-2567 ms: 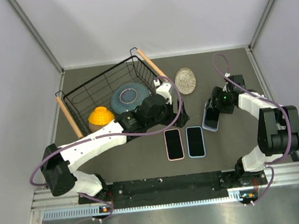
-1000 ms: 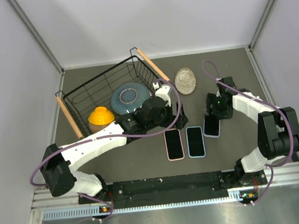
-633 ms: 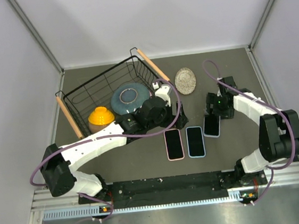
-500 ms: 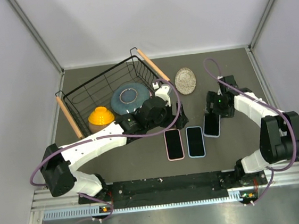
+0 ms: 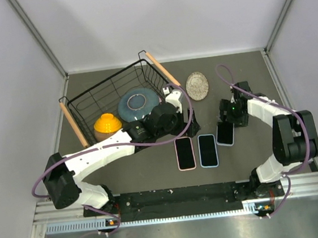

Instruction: Put the phone into the phone case

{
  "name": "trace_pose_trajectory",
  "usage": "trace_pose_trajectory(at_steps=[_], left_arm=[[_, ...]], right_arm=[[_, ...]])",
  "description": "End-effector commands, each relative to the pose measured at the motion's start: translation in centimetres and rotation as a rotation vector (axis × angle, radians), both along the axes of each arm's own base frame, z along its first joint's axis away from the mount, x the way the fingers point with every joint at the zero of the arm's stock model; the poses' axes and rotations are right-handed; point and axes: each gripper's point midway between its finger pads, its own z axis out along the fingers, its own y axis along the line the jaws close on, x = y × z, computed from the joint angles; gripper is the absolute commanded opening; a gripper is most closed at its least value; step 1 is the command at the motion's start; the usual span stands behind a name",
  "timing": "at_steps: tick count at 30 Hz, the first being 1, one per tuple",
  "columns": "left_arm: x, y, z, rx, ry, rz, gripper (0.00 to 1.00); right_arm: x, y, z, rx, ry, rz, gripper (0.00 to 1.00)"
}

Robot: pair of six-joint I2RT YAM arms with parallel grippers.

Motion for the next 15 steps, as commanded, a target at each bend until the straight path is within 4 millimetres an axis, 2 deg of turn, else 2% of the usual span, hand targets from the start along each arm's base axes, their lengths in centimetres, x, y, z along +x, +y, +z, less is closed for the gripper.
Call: trace_pose_trajectory(at_steps=[1,6,7,11,13,14,15], left_arm=[[0.7,-0.7,2.6,-0.041,-0.06,0.017,0.85],[0.7,-1.1,1.6,-0.009,-0.06,0.025,0.81],[0.6,-1.4,1.4,-0.005,-0.054,0.017,0.79],[0.5,-2.8,1.3,0.008,-0.054,-0.01,0.77],[0.6,-3.4,0.6,0.03,-0.049,-0.019,0.77],[0.7,-3.8,1.1,0.023,-0.054,-0.02,0.76],[0.9,-4.0,0.4,0.037,-0.048,-0.017,0.76]], right_arm=[[1.1,0.3,0.0,0.022,-0.031,0.034,0.8],[1.1,0.0,-0.3,0.028,-0.059,0.043,0.67],[1.1,0.5,-0.3,0.053,-0.063,0.06,0.66],[1.2,0.7,-0.1,0.079,-0.094,0.067,0.64],[1.3,1.4,0.1,0.117,-0.115,0.075,0.64],[1.2,1.6,0.1,0.128,-0.115,0.077,0.65],[1.2,1.7,0.3,0.136,-0.118,0.075,0.7]])
